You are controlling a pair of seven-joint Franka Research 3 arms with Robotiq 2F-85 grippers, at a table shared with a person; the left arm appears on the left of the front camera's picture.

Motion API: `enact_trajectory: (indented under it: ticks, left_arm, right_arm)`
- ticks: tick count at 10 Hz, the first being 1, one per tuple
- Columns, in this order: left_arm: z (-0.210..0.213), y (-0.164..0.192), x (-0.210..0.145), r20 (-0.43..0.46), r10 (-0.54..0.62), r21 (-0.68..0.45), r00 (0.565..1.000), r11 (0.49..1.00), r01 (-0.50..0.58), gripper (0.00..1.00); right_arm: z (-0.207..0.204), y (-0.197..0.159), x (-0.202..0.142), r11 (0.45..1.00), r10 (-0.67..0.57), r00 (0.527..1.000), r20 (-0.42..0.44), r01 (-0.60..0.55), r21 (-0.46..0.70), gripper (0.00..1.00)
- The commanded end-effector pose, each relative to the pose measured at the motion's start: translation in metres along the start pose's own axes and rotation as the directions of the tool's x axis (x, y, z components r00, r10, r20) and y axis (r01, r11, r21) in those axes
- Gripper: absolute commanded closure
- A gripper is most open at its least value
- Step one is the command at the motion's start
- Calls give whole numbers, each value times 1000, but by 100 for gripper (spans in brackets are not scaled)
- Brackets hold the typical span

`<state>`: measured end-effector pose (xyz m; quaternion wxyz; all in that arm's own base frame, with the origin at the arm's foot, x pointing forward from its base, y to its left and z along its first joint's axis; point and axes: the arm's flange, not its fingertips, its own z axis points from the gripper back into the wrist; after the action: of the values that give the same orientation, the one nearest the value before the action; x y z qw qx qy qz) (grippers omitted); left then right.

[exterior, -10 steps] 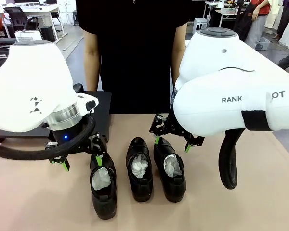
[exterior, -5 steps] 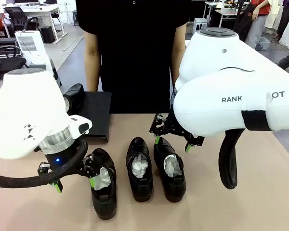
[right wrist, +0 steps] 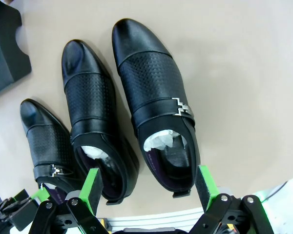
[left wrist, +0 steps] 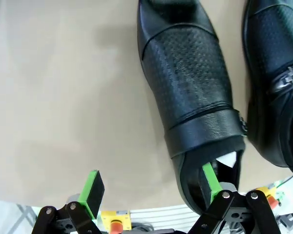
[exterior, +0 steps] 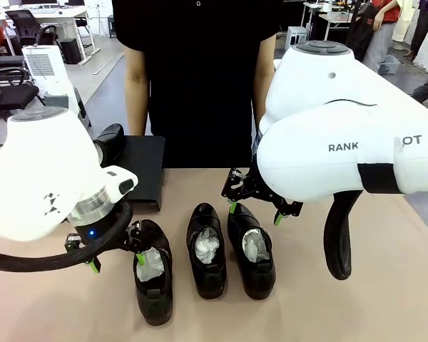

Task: Organize the shoes by placing them on the stand.
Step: Place the Shoe from the middle of the table onto the Shoes Stand.

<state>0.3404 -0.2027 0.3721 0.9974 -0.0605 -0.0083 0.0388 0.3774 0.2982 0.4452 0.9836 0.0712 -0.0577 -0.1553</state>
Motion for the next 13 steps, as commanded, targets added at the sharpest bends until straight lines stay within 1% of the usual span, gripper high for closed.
enact_trajectory:
  ticks: [1, 3, 4, 8, 9, 11, 13]
  left_arm:
    - [-12, 13, -5, -36, -8, 31, 999, 999, 9, 0]
    - [-19, 17, 2, -8, -7, 4, 1000, 1000, 7, 0]
    - [-24, 17, 5, -12, -17, -22, 1000, 1000, 17, 8]
    - [-37, 11, 18, -56, -66, -85, 996, 995, 61, 85]
    - [-41, 9, 21, -62, -78, -103, 995, 992, 71, 100]
    - [-44, 4, 27, -65, -102, -115, 993, 989, 95, 100]
    - [-45, 5, 28, -71, -95, -80, 993, 993, 89, 100]
  right_arm:
    - [2, 2, 5, 1000, 20, 1000, 1, -20, -8, 0]
    - [2, 2, 5, 1000, 20, 1000, 1, -20, -8, 0]
    - [2, 2, 5, 1000, 20, 1000, 1, -20, -8, 0]
    - [2, 2, 5, 1000, 20, 1000, 1, -20, -8, 0]
    - [2, 2, 5, 1000, 20, 1000, 1, -20, -8, 0]
    - [2, 2, 5, 1000, 20, 1000, 1, -20, -8, 0]
    - [2, 2, 5, 1000, 20, 1000, 1, -20, -8, 0]
